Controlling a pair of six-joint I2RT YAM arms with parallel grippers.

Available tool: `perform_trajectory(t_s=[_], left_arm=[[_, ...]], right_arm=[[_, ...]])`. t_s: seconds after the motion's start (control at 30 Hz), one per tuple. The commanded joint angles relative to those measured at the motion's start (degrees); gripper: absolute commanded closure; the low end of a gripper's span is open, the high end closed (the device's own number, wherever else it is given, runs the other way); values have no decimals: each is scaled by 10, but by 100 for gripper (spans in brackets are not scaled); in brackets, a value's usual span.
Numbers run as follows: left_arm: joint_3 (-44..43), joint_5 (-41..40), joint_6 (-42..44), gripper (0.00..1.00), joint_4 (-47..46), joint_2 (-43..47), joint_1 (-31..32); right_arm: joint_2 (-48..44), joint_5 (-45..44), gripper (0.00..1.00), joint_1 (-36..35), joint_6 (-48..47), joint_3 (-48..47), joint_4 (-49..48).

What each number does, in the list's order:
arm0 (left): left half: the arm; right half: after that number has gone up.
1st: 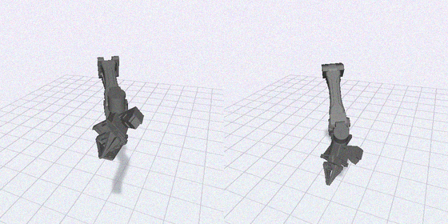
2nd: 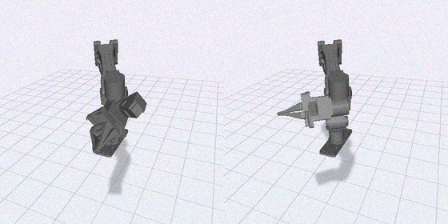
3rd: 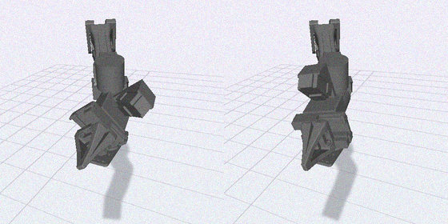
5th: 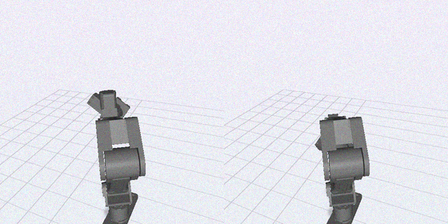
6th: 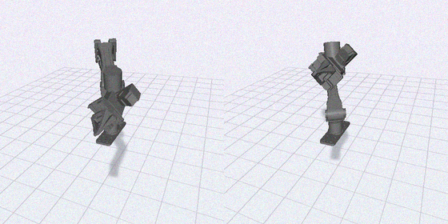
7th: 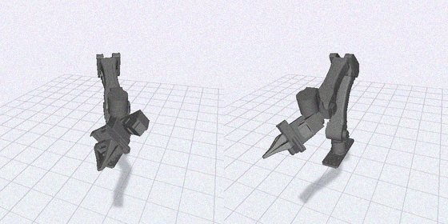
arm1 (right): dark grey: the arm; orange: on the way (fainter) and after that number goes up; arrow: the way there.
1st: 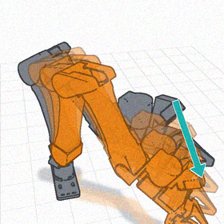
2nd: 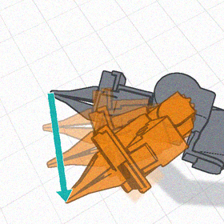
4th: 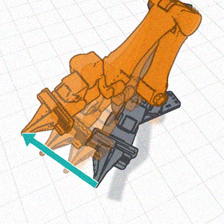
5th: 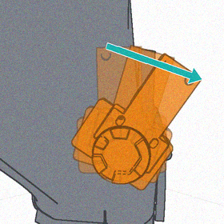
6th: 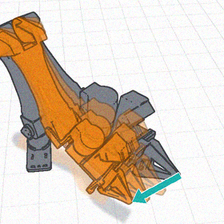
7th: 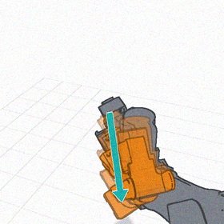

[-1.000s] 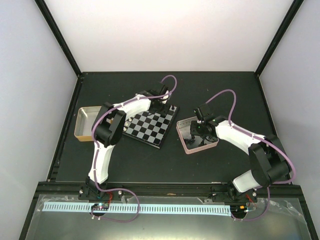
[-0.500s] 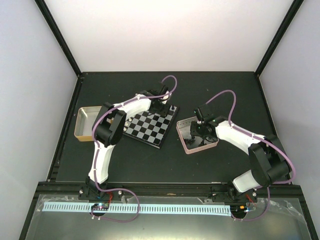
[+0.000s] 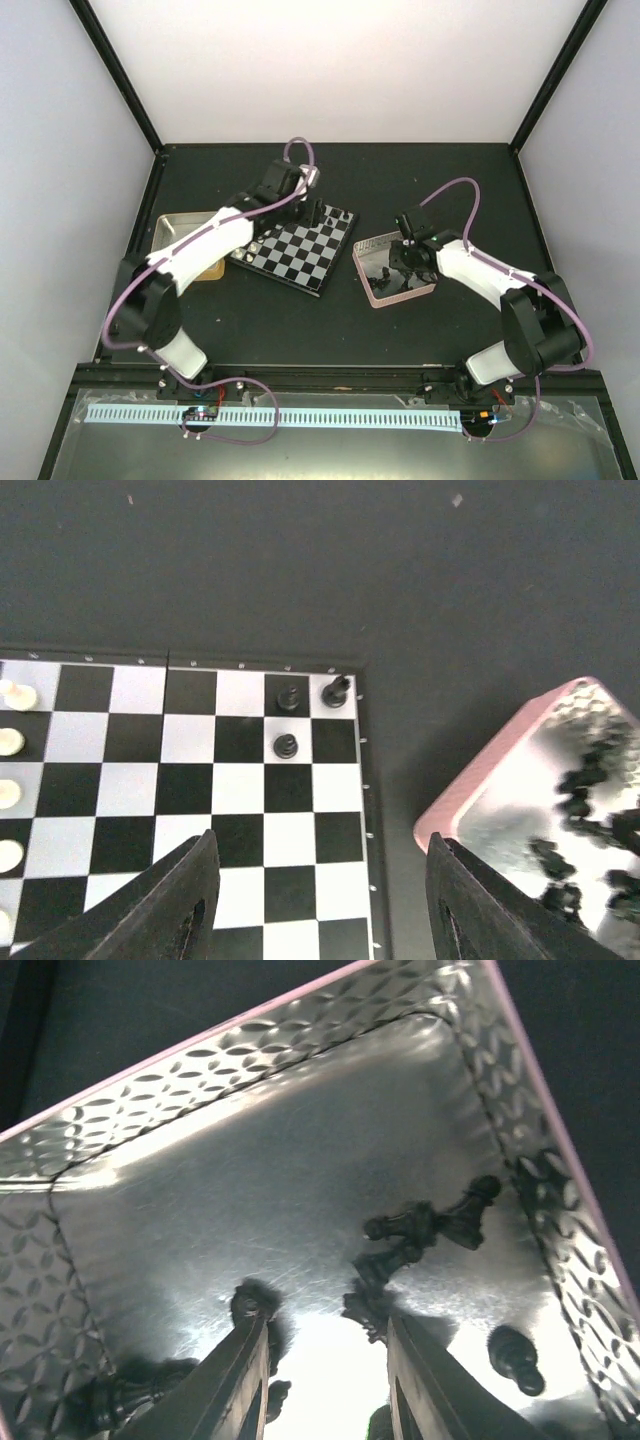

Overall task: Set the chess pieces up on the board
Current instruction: Pick up the chess piece from the storage box.

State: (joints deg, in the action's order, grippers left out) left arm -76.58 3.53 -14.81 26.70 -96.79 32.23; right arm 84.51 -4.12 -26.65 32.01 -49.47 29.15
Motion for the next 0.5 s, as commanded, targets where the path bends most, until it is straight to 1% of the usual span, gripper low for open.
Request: perform_trajectory(t_s=[0.0, 0.13, 0.23, 0.33, 0.4, 0.47], left_arm=[[93, 19, -34, 42, -84, 105, 3], [176, 30, -45, 41, -144, 194, 3], [219, 49, -47, 40, -176, 238, 2], [234, 66, -49, 39, -183, 264, 3], [234, 77, -49, 39, -181, 269, 2], [234, 87, -53, 39, -178, 270, 2]], right_arm=[[-14, -41, 67, 14, -9, -10, 26], [-12, -58, 67, 15, -4, -2, 39], [2, -63, 69, 15, -3, -2, 47], [21, -68, 74, 15, -6, -9, 49], [34, -62, 74, 15, -14, -18, 52], [48, -51, 71, 15, -26, -26, 59]])
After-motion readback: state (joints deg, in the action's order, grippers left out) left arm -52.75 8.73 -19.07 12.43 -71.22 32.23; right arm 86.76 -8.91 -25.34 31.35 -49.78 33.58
